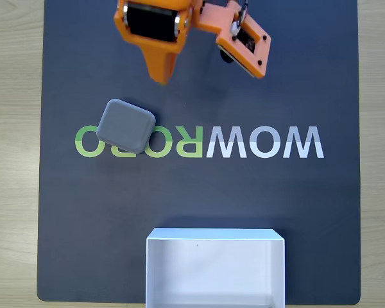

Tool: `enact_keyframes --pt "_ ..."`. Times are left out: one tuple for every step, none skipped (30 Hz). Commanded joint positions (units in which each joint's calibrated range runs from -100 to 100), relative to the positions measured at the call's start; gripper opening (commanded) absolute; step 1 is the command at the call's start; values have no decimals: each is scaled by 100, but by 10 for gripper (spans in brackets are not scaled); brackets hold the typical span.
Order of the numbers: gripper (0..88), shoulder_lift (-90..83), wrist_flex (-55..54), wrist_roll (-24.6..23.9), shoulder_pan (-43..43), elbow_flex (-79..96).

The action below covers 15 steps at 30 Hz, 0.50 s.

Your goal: Grab the usb to bin

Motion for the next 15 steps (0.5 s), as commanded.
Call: enact_keyframes --pt "44 830 392 12 360 -1090" --pt "44 1068 549 12 452 -1307" --pt "44 1288 706 12 545 -1533" --pt "44 1509 872 12 646 -1750" --pt "44 1712 1038 12 738 -1958" --pt "44 1915 1204 12 839 -2165" --pt "44 2094 1352 12 940 -2364" --pt "44 2272 1483 12 1041 -2545" --pt "44 2441 1588 12 1126 -2725" --pt "44 2611 1666 12 1201 -2888" --pt "44 2763 1728 12 1269 -3032" --pt "44 2907 1762 12 1328 -3186" --pt "45 3035 1789 12 1387 -3322" --pt "45 3162 1806 12 1437 -3448" --pt "45 3280 1815 17 1488 -3575"
